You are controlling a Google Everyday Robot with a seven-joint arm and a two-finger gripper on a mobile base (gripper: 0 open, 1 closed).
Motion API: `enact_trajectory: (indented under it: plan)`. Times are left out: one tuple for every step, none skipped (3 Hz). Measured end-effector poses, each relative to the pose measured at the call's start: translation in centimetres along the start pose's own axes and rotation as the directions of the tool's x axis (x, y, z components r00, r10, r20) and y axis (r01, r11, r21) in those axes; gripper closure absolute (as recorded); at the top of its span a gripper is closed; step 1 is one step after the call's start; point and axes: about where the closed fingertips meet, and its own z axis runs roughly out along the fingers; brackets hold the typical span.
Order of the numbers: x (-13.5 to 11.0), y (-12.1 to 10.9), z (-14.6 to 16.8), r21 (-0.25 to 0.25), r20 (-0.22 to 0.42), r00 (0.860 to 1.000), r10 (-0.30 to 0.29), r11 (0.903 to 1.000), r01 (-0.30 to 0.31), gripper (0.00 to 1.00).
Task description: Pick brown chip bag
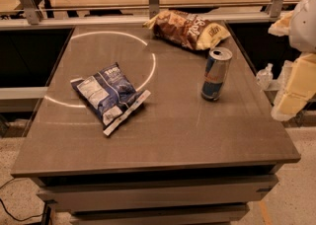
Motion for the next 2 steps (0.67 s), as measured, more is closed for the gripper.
enact_trajectory:
  plan:
    - [0.0,0.0,0.0,0.000,0.000,1.000,0.000,1.0000,0.000,0.00]
    - [-0.5,-2.7,-0.1,0.031,0.027,1.000,0.009,0.9995,-0.009,0.00]
